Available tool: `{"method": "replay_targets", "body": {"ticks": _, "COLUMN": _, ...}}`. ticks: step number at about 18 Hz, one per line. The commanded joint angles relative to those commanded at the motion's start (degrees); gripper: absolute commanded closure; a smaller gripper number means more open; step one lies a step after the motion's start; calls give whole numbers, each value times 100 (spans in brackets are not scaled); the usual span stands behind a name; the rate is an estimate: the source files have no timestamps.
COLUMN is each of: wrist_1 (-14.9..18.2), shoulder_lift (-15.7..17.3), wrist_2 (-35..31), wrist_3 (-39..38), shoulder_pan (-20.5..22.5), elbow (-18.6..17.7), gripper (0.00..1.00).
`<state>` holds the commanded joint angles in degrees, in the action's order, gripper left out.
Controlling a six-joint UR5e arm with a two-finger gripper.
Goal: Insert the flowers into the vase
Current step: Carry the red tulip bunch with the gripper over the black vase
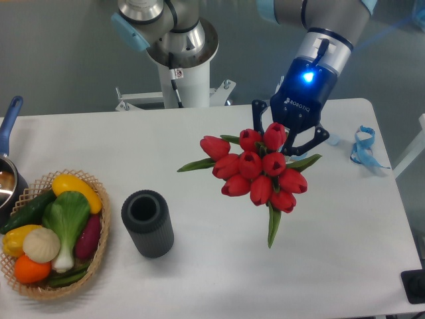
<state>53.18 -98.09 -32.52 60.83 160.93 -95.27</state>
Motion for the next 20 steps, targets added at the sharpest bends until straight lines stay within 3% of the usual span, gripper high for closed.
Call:
{"method": "replay_targets", "body": {"ticks": 3, "wrist_1": -254, "shoulder_lift": -9, "wrist_2": 0, "wrist_3": -45, "shoulder_pan": -18, "elbow": -79, "gripper": 72}}
{"method": "replay_targets", "body": {"ticks": 12, "wrist_1": -264, "shoulder_lift": 0, "wrist_2": 9, "wrist_3": -168, "shoulder_pan": -62, "elbow": -70, "gripper": 72}}
{"method": "replay_targets", "body": {"ticks": 20, "wrist_1": -343, "shoulder_lift": -123, "wrist_2": 1309, "wrist_3": -106, "shoulder_pan": -421, "elbow": -167, "gripper": 72}}
